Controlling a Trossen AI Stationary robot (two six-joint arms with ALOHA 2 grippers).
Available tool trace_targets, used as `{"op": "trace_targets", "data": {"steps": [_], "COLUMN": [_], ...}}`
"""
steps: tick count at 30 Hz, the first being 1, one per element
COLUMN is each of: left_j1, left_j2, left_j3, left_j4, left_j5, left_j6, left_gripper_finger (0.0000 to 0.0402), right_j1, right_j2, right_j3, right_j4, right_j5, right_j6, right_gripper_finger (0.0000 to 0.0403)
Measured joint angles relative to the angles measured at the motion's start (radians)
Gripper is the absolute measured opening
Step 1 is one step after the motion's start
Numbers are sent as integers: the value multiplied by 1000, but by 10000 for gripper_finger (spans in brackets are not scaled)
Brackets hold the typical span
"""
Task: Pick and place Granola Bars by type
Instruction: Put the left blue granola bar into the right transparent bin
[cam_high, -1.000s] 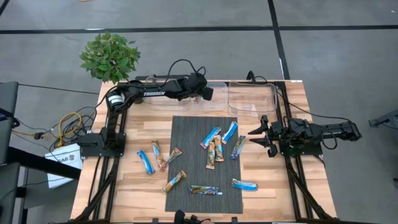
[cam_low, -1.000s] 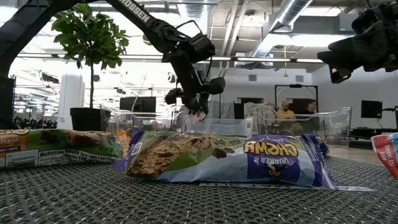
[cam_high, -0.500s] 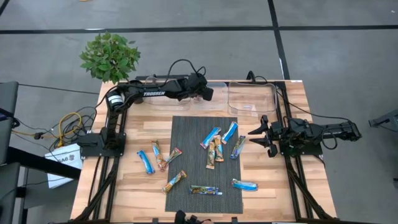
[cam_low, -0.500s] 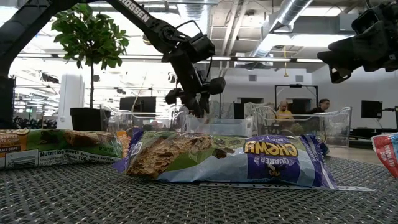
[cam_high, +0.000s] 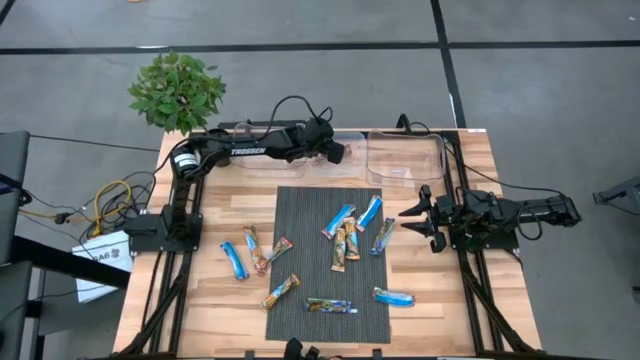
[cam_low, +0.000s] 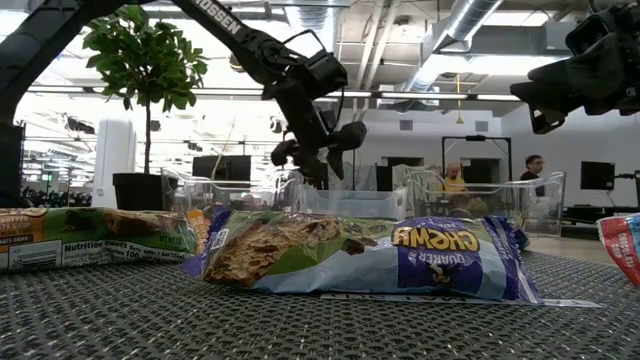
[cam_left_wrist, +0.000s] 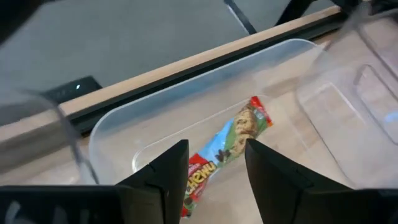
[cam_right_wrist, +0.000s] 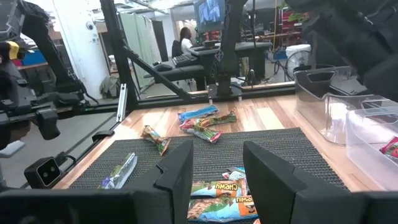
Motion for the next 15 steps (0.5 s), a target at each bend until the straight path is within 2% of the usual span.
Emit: {"op": "trace_targets", "data": {"steps": [8,15], "left_j1": [-45,-113], "left_j2": [-1,-2], "left_j3": [0,0], "left_j4": [125,167], "left_j5": [41,160], "left_j6": [192,433], "left_gripper_finger": [151,151], "right_j1": [0,0], "right_j2": [0,0], "right_j3": [0,0], "right_j4": [0,0], "right_j5": [0,0], "right_j6": [0,0], "right_gripper_finger": [134,133]}}
